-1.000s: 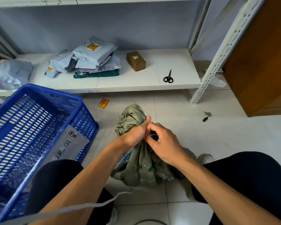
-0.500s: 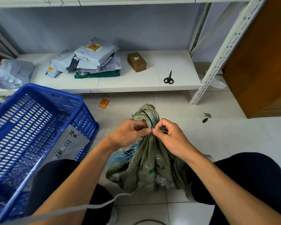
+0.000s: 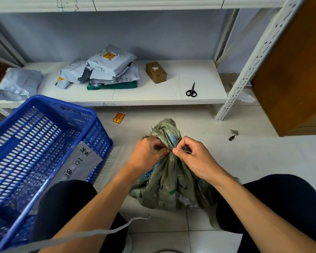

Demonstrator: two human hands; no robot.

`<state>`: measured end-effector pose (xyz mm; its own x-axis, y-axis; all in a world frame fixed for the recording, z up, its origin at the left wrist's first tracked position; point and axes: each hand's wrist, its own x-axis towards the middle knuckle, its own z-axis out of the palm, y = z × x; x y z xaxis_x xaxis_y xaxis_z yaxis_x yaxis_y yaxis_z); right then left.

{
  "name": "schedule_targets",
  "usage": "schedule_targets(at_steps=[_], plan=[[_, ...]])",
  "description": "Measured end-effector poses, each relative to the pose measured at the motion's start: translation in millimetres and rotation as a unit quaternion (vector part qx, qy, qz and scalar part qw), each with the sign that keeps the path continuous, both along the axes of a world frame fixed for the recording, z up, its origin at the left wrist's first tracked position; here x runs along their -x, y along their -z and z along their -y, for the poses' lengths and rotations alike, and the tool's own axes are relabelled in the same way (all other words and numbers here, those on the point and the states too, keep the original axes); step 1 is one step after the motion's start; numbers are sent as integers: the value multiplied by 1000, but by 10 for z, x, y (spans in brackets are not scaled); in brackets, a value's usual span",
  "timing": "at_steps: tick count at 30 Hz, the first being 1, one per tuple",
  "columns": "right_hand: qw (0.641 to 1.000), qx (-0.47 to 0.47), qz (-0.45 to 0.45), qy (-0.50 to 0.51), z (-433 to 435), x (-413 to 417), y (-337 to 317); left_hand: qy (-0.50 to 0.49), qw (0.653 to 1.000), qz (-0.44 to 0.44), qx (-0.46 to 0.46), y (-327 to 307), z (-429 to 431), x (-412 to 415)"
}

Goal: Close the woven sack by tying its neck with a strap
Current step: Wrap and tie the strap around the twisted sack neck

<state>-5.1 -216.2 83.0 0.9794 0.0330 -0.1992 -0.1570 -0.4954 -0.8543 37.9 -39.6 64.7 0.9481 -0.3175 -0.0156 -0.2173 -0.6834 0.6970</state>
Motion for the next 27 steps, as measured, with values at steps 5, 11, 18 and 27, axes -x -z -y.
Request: schedule_targets(at_steps=[5,11,18,27], plan=[[1000,4,28,-13,-38,8,-7,-68,998,8,-6,20,116,54],[998,40,49,-18,25,3,9,-86,988,-106,74,-42,150,110],[987,118,102,-38,46,-21,28,-134,932,-256,219,-95,212,161],[952,231,164,-118,-28,6,24,-238,871,-316,292,-77,281,178]])
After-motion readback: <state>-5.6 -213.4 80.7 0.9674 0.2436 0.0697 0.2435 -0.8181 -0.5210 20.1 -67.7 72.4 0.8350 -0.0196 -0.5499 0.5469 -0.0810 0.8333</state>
